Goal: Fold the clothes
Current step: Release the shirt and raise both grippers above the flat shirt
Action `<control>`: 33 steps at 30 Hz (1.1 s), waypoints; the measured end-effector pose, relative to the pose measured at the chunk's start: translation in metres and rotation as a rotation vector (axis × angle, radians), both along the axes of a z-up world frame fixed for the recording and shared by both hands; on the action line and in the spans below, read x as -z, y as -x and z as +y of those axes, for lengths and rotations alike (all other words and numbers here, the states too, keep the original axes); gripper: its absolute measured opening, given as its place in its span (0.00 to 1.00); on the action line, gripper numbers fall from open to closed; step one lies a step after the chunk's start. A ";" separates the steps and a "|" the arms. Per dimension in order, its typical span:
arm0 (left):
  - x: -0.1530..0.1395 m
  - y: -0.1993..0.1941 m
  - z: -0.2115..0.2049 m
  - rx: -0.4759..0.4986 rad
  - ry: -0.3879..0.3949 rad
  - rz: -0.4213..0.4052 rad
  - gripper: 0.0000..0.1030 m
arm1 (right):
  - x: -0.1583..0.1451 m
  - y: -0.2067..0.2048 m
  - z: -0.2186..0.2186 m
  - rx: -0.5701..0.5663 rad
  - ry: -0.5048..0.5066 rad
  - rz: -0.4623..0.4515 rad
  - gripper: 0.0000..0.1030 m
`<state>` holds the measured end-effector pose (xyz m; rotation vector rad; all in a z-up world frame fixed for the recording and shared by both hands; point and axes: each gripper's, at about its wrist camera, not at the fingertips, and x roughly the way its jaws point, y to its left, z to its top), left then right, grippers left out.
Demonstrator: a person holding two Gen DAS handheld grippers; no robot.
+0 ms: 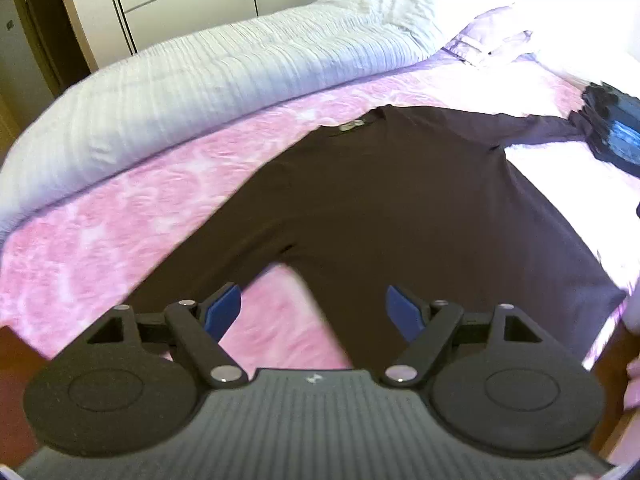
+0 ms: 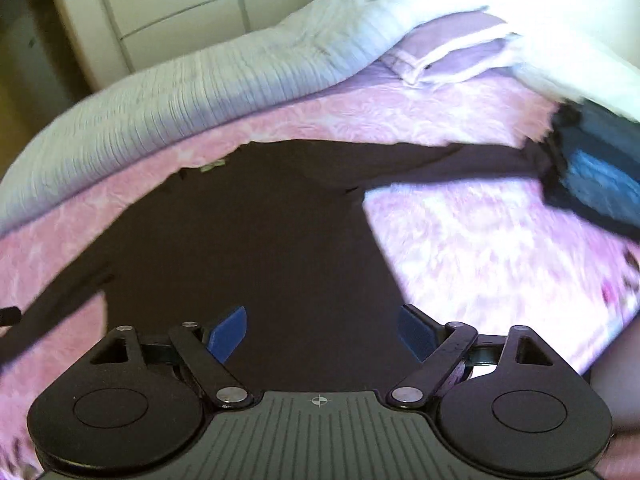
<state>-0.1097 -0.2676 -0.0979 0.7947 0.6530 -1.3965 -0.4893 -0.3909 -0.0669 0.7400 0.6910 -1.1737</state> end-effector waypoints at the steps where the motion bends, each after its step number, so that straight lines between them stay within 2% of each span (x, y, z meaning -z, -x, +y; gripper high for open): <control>1: -0.007 -0.013 0.013 -0.001 0.000 0.000 0.76 | -0.004 -0.010 0.019 0.014 -0.018 -0.004 0.86; 4: -0.019 -0.049 0.047 -0.032 -0.021 0.016 0.76 | -0.013 -0.045 0.066 -0.024 -0.071 0.027 0.86; 7: -0.026 -0.070 0.077 -0.064 -0.020 0.019 0.76 | -0.025 -0.065 0.098 -0.058 -0.079 0.073 0.86; 13: -0.036 -0.076 0.116 -0.091 -0.036 0.036 0.76 | -0.035 -0.072 0.124 -0.051 -0.094 0.106 0.86; 17: -0.039 -0.060 0.119 -0.055 -0.049 0.006 0.76 | -0.038 -0.068 0.135 -0.042 -0.088 0.039 0.87; 22: -0.048 -0.050 0.128 -0.005 -0.053 -0.005 0.76 | -0.032 -0.076 0.144 -0.066 -0.128 0.008 0.88; 25: -0.053 -0.054 0.135 0.012 -0.041 -0.018 0.76 | -0.037 -0.087 0.158 -0.080 -0.123 0.023 0.89; 28: -0.061 -0.067 0.141 0.025 -0.013 0.012 0.76 | -0.051 -0.097 0.177 -0.072 -0.101 0.029 0.89; 31: -0.068 -0.078 0.145 0.105 0.013 0.008 0.76 | -0.066 -0.111 0.197 -0.058 -0.049 0.066 0.89; 33: -0.075 -0.089 0.151 0.154 0.039 0.002 0.76 | -0.074 -0.121 0.215 -0.011 -0.014 0.088 0.89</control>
